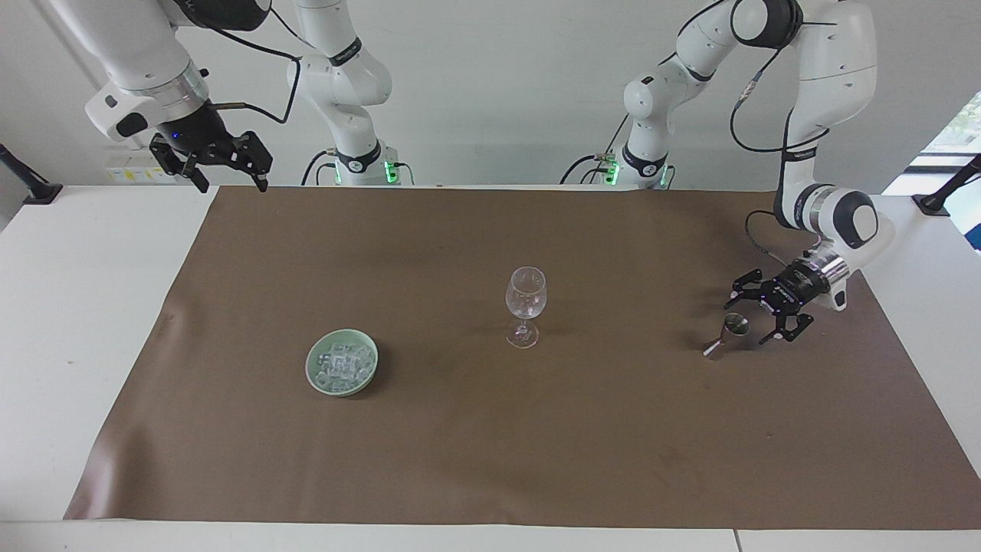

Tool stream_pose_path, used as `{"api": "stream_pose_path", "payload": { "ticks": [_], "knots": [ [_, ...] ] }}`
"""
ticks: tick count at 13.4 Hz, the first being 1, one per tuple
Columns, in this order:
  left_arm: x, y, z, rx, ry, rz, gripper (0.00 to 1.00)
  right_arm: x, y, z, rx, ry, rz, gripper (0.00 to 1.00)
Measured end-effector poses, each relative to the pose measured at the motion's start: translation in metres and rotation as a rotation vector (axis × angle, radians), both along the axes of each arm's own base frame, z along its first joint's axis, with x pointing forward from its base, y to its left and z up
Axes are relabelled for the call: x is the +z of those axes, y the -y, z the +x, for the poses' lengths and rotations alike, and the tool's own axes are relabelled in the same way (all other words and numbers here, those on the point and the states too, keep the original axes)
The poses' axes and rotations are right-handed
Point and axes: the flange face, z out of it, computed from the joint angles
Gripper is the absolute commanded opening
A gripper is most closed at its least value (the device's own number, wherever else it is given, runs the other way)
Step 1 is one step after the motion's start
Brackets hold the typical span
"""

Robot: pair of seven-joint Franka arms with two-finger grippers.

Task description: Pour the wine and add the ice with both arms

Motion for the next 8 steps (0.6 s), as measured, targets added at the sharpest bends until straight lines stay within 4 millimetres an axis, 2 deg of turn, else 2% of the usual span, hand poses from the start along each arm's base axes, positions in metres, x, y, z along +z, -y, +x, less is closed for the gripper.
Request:
{"api": "stream_pose_path", "payload": {
  "ticks": [6,8],
  "knots": [
    [-0.004,0.029,0.012,0.014,0.002,0.014,1.0,0.0,0.0,0.0,0.0,0.0,0.0,1.0],
    [-0.005,0.033,0.014,0.018,0.002,0.017,1.0,0.0,0.0,0.0,0.0,0.0,0.0,1.0]
  ]
}}
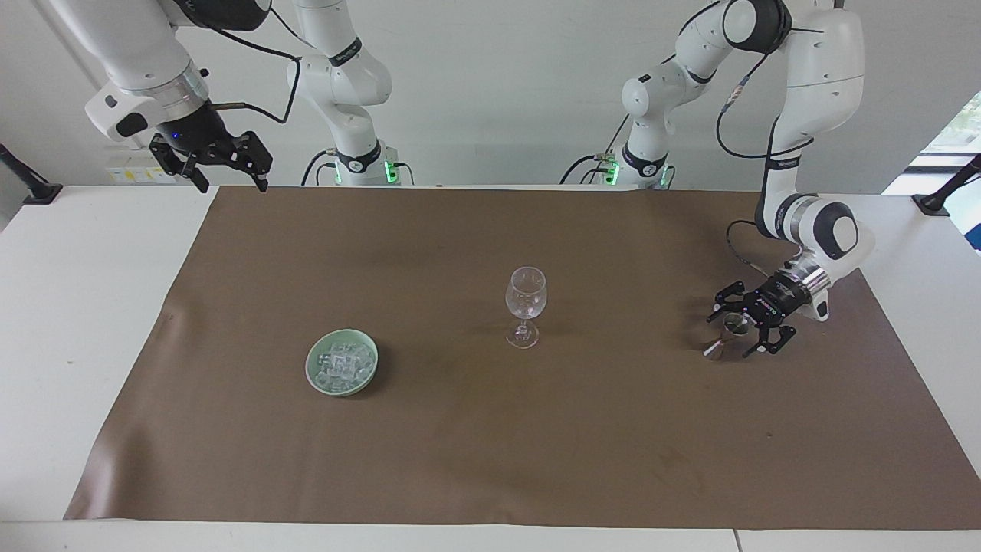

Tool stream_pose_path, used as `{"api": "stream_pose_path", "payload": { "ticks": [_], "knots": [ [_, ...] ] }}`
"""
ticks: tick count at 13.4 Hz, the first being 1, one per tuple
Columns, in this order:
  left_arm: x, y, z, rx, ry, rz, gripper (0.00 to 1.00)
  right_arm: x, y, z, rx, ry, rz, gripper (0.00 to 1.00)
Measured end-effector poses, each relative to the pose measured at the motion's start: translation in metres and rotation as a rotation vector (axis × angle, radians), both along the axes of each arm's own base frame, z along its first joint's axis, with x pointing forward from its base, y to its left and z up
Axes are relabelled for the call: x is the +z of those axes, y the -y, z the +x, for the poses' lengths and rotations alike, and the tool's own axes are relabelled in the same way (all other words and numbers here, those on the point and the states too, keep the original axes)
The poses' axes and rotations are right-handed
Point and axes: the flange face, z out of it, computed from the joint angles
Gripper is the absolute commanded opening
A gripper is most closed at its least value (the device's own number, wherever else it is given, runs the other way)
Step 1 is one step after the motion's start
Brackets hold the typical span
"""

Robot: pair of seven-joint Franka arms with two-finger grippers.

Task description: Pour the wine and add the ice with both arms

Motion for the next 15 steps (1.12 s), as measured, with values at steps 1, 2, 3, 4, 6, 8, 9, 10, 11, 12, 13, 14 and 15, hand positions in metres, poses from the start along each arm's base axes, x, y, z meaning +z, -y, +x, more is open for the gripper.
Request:
{"api": "stream_pose_path", "payload": {
  "ticks": [1,2,3,4,6,8,9,10,11,12,13,14,15],
  "knots": [
    [-0.0006,0.0024,0.001,0.003,-0.001,0.004,1.0,0.0,0.0,0.0,0.0,0.0,0.0,1.0],
    [-0.0016,0.0045,0.0018,0.006,-0.003,0.011,1.0,0.0,0.0,0.0,0.0,0.0,0.0,1.0],
    [-0.0021,0.006,0.0023,0.006,-0.005,0.014,1.0,0.0,0.0,0.0,0.0,0.0,0.0,1.0],
    [-0.0022,0.0061,0.0024,0.007,-0.005,0.014,1.0,0.0,0.0,0.0,0.0,0.0,0.0,1.0],
    [-0.0023,0.0057,0.0024,0.009,-0.005,0.015,1.0,0.0,0.0,0.0,0.0,0.0,0.0,1.0],
    [-0.0023,0.0054,0.0024,0.01,-0.005,0.016,0.92,0.0,0.0,0.0,0.0,0.0,0.0,1.0],
    [-0.0023,0.0053,0.0024,0.011,-0.005,0.016,0.87,0.0,0.0,0.0,0.0,0.0,0.0,1.0],
    [-0.0023,0.0052,0.0024,0.012,-0.005,0.016,0.79,0.0,0.0,0.0,0.0,0.0,0.0,1.0],
    [-0.0024,0.005,0.0024,0.013,-0.005,0.017,0.74,0.0,0.0,0.0,0.0,0.0,0.0,1.0],
    [-0.0024,0.0048,0.0024,0.014,-0.005,0.017,0.69,0.0,0.0,0.0,0.0,0.0,0.0,1.0],
    [-0.0024,0.0048,0.0024,0.014,-0.005,0.018,0.65,0.0,0.0,0.0,0.0,0.0,0.0,1.0],
    [-0.0024,0.0047,0.0025,0.015,-0.005,0.018,0.58,0.0,0.0,0.0,0.0,0.0,0.0,1.0],
    [-0.0024,0.0046,0.0025,0.016,-0.004,0.017,0.54,0.0,0.0,0.0,0.0,0.0,0.0,1.0]
  ]
}}
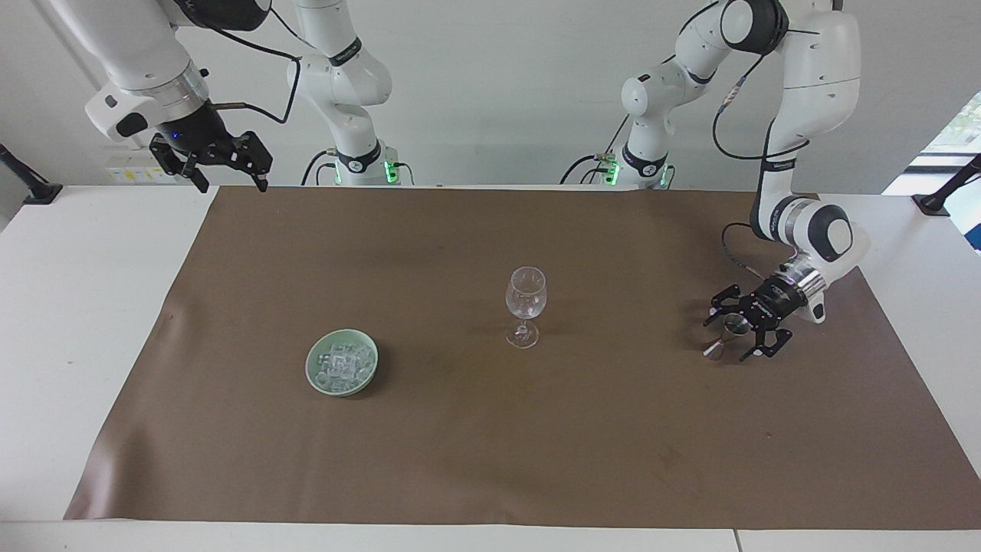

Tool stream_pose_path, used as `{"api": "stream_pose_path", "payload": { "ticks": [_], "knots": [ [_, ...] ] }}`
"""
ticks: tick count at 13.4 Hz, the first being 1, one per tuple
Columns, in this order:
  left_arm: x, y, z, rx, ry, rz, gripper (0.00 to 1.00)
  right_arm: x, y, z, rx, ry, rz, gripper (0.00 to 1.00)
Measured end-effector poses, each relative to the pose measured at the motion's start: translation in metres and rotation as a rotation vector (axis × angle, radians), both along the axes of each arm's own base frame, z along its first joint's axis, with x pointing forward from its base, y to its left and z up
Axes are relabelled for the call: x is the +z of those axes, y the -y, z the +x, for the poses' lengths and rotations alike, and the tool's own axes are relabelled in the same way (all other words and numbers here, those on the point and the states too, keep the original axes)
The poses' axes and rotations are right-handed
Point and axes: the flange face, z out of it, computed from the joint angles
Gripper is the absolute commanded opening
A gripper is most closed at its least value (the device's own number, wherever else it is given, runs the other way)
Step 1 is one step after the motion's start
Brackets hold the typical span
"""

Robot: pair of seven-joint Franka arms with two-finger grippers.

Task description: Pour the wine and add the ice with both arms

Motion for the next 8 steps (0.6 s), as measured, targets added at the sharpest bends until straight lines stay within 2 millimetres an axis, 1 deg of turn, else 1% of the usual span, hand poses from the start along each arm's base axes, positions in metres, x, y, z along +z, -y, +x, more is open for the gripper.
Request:
{"api": "stream_pose_path", "payload": {
  "ticks": [1,3,6,8],
  "knots": [
    [0.0,-0.0003,0.0001,0.002,0.0,-0.001,0.5,0.0,0.0,0.0,0.0,0.0,0.0,1.0],
    [0.0,-0.0007,0.0001,0.004,0.0,0.0,0.4,0.0,0.0,0.0,0.0,0.0,0.0,1.0],
    [-0.0001,-0.0011,0.0001,0.006,0.0,0.001,0.31,0.0,0.0,0.0,0.0,0.0,0.0,1.0],
    [-0.0001,-0.0013,0.0,0.007,0.0,0.001,0.18,0.0,0.0,0.0,0.0,0.0,0.0,1.0]
  ]
}}
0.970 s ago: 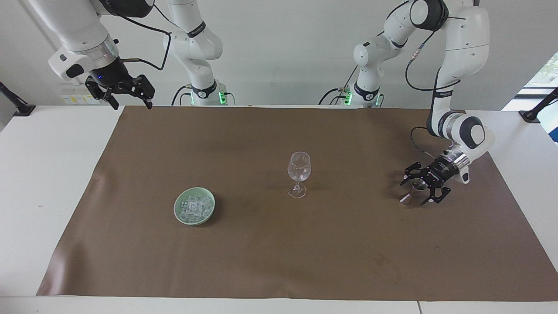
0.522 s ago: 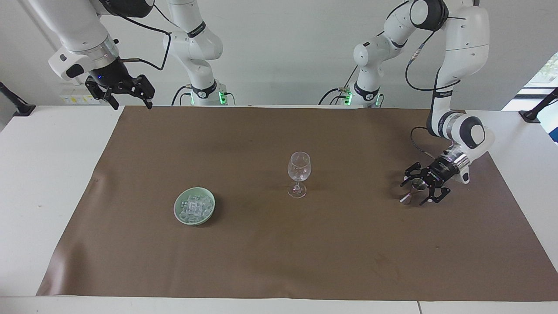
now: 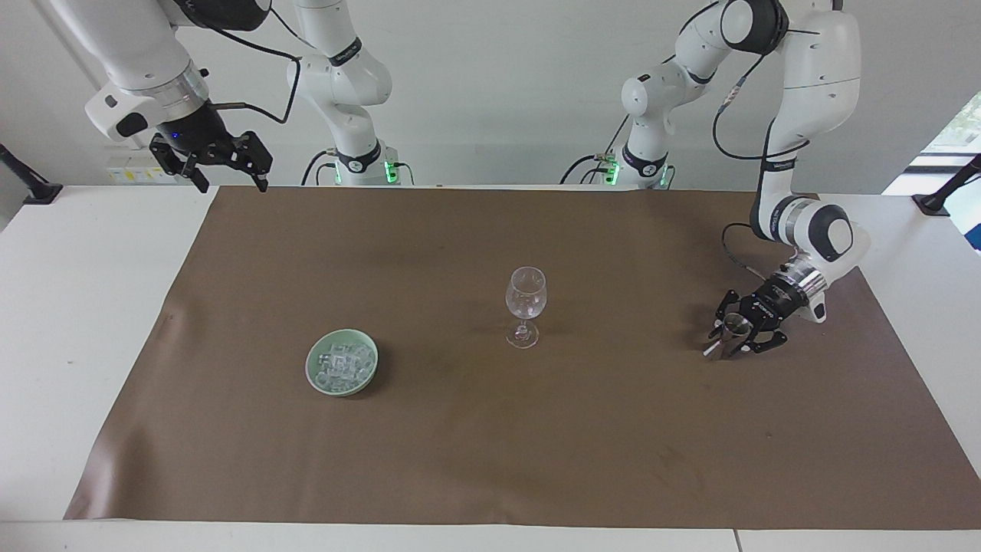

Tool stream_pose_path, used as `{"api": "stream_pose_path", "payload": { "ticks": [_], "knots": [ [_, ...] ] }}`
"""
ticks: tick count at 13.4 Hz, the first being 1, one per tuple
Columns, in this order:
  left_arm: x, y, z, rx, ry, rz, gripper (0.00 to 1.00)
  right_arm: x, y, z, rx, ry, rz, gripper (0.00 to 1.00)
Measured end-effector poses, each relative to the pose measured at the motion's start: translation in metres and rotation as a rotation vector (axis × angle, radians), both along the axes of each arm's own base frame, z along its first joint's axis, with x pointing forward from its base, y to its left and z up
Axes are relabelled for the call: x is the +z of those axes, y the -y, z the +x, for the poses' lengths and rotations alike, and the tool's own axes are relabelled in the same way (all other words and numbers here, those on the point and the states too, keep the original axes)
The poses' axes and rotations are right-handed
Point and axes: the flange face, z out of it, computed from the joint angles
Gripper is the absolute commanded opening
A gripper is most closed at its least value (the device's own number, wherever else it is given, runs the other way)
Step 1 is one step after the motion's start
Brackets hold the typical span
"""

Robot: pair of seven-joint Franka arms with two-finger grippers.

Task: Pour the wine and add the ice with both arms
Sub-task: 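Close the left gripper on the silver cup and lift it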

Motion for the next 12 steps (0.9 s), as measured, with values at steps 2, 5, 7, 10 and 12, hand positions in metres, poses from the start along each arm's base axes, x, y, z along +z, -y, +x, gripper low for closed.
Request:
{"api": "stream_pose_path", "payload": {
  "ticks": [2,5,7,10,12],
  "knots": [
    [-0.0001,-0.0005,-0.0001,0.001,0.0,0.001,0.03,0.0,0.0,0.0,0.0,0.0,0.0,1.0],
    [-0.0001,-0.001,-0.0001,0.003,0.0,0.001,0.0,0.0,0.0,0.0,0.0,0.0,0.0,1.0],
    [-0.0001,-0.001,-0.0001,0.003,0.0,0.001,0.0,0.0,0.0,0.0,0.0,0.0,0.0,1.0],
    [0.0005,0.0004,0.0007,0.0,0.001,0.001,0.0,0.0,0.0,0.0,0.0,0.0,0.0,1.0],
    [0.003,0.0056,0.004,-0.01,0.007,0.001,0.0,0.0,0.0,0.0,0.0,0.0,0.0,1.0]
  ]
}}
